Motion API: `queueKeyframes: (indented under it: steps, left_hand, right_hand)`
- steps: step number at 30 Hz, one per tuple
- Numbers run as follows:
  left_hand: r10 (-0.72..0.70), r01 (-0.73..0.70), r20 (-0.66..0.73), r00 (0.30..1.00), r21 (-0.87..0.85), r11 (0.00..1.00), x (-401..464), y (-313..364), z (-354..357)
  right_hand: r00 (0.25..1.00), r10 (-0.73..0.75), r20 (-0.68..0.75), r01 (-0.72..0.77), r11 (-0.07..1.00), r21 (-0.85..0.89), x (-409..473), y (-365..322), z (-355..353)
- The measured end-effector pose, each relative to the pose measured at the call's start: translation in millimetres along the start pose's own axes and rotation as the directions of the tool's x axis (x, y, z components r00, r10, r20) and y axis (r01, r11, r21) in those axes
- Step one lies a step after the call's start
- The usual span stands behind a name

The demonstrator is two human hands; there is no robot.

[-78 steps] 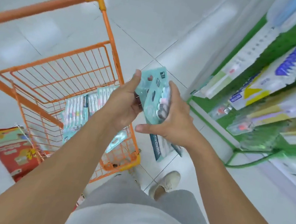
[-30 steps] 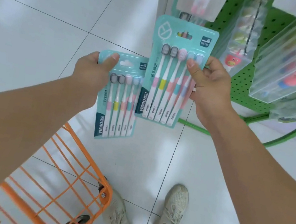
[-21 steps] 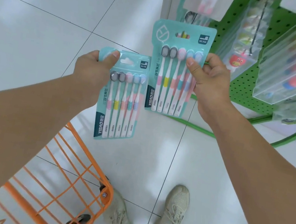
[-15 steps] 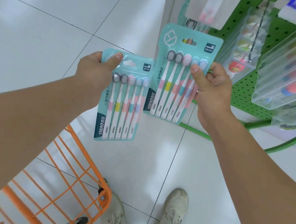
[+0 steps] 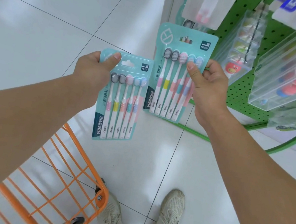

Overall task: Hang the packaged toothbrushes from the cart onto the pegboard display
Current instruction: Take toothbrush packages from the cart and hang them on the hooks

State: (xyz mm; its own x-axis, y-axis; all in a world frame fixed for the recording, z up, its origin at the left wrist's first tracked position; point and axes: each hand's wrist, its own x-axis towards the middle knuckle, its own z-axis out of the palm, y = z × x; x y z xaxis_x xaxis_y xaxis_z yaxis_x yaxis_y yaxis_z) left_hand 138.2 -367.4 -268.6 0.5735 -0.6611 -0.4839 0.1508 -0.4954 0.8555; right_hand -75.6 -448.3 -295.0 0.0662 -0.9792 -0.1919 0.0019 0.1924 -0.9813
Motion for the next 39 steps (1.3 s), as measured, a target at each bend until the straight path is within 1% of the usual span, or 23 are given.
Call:
queueKeyframes:
  steps: [2,4,7,10,13,15,16,17,19,20,21,22,23,24,26,28,30,35,39]
  left_hand:
    - [0.003,-0.003,0.007,1.0,0.009,1.0,-1,0,0]
    - [0.012,-0.012,0.018,1.0,0.02,1.0,-2,0,1]
    - [0.019,-0.02,0.04,0.999,0.021,1.0,-3,0,4]
    - [0.021,-0.022,0.063,0.998,0.024,0.999,-5,1,6]
    - [0.025,-0.028,0.091,0.996,0.032,0.999,-5,2,7]
    - [0.027,-0.032,0.135,0.99,0.032,0.999,-5,4,8]
    - [0.03,-0.035,0.165,0.986,0.026,0.999,-5,6,8]
    - [0.036,-0.039,0.2,0.979,0.013,0.999,-5,8,10]
    - [0.05,-0.042,0.279,0.959,-0.035,0.999,-7,13,16]
    - [0.056,-0.036,0.316,0.947,-0.069,0.997,-9,16,20]
    - [0.06,-0.024,0.346,0.936,-0.108,0.994,-11,20,25]
    - [0.061,-0.005,0.375,0.925,-0.149,0.989,-14,24,30]
    - [0.062,0.014,0.396,0.916,-0.185,0.983,-17,28,36]
    - [0.059,0.033,0.41,0.91,-0.215,0.976,-20,32,41]
    - [0.057,0.057,0.411,0.91,-0.262,0.963,-24,38,51]
    - [0.059,0.062,0.383,0.922,-0.295,0.953,-25,41,58]
    - [0.052,0.05,0.339,0.939,-0.287,0.957,-22,42,61]
    - [0.024,0.021,0.255,0.967,-0.173,0.985,-20,39,67]
    - [-0.031,0.049,0.199,0.98,-0.083,0.995,-18,41,70]
  right_hand:
    - [1.0,0.028,-0.014,-0.029,0.999,-0.022,7,-1,3]
    - [0.997,0.048,-0.057,-0.053,0.994,-0.095,19,-3,8]
    - [0.979,0.14,-0.151,-0.168,0.968,-0.189,40,-14,21]
    - [0.941,0.282,-0.188,-0.315,0.932,-0.181,56,-20,33]
    - [0.874,0.434,-0.218,-0.467,0.874,-0.131,60,-22,37]
    - [0.84,0.503,-0.203,-0.527,0.846,-0.083,50,-21,35]
    - [0.837,0.52,-0.169,-0.535,0.843,-0.058,41,-19,32]
    - [0.843,0.529,-0.096,-0.533,0.846,-0.019,29,-17,26]
    - [0.853,0.503,0.139,-0.516,0.854,0.072,-3,-13,11]
    - [0.853,0.465,0.237,-0.49,0.87,0.058,-18,-13,4]
    - [0.86,0.412,0.3,-0.436,0.9,0.013,-33,-14,-2]
    - [0.878,0.342,0.335,-0.351,0.936,-0.037,-42,-13,-6]
    - [0.904,0.263,0.337,-0.25,0.965,-0.082,-48,-10,-9]
    - [0.932,0.189,0.31,-0.164,0.981,-0.106,-50,-9,-11]
    - [0.967,0.117,0.228,-0.098,0.991,-0.093,-47,-6,-12]
    - [0.979,0.091,0.183,-0.08,0.994,-0.067,-41,-7,-12]
    - [0.984,0.078,0.162,-0.067,0.995,-0.071,-36,-7,-12]
    - [0.986,0.138,0.095,-0.134,0.99,-0.049,-24,-1,-7]
    - [0.987,0.143,0.066,-0.138,0.988,-0.075,-8,-1,-1]
